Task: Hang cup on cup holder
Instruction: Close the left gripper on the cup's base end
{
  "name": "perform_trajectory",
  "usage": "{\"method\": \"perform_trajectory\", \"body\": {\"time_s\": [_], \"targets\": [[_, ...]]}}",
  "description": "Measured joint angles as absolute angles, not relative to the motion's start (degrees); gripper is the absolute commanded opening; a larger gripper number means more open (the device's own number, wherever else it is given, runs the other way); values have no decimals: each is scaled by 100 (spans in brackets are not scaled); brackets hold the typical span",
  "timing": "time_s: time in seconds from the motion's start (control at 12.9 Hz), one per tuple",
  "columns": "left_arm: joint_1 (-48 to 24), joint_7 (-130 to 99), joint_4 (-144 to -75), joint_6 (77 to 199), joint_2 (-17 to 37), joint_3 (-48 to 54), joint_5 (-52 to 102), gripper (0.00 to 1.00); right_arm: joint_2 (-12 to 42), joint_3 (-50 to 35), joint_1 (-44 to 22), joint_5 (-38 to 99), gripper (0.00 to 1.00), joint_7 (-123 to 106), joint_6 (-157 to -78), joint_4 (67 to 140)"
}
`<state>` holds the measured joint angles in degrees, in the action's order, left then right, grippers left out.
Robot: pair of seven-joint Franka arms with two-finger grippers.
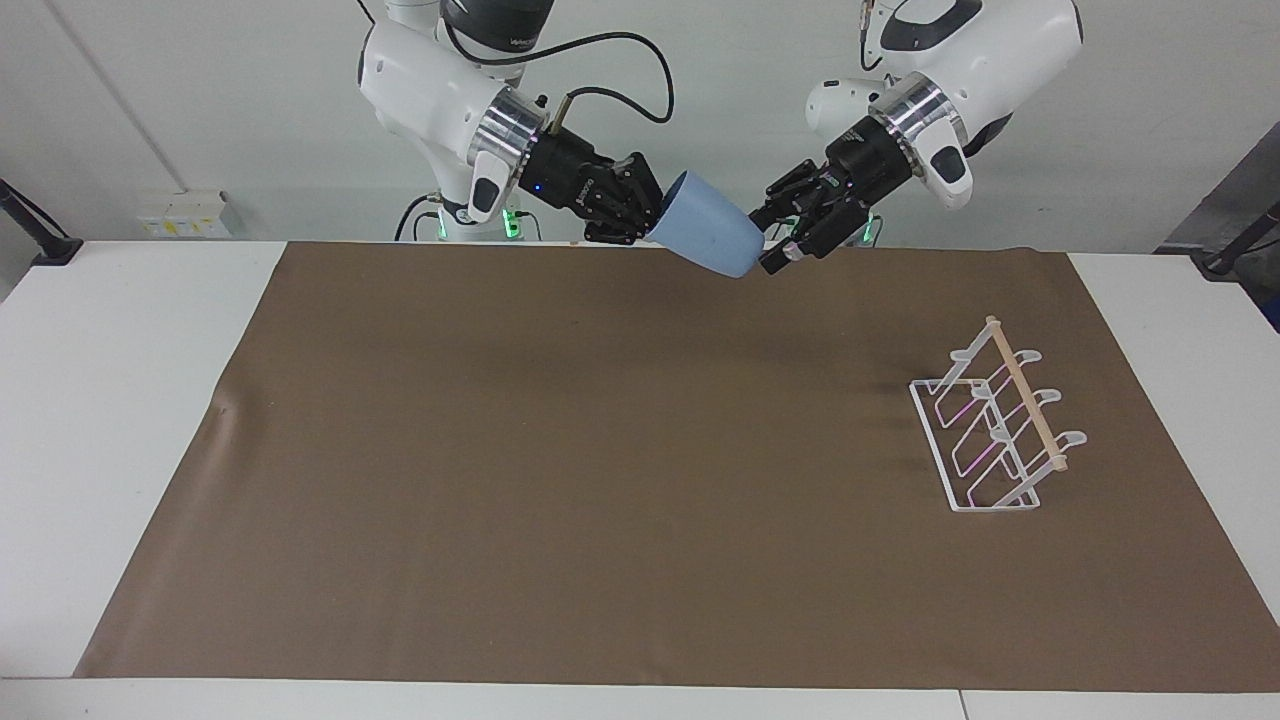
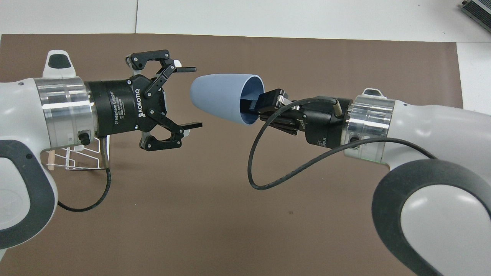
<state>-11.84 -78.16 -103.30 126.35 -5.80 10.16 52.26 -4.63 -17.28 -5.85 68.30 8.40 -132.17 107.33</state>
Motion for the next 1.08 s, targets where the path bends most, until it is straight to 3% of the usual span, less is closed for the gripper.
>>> {"method": "perform_trajectory", "body": {"time_s": [0.39, 0.69, 1.08], "targets": [[-1202, -7694, -10269, 12634, -517, 1162, 5151, 99, -545, -1834, -588, 6830, 0, 840, -13199, 10881], [-1231, -7692, -10282, 12525, -516, 1182, 5122, 0, -621, -1803, -554, 6830, 0, 840, -13181, 10971], [-1235, -7692, -10319, 12479, -515, 1179, 5109, 0, -643, -1791, -555, 6831, 0, 840, -13169, 11036]]}}
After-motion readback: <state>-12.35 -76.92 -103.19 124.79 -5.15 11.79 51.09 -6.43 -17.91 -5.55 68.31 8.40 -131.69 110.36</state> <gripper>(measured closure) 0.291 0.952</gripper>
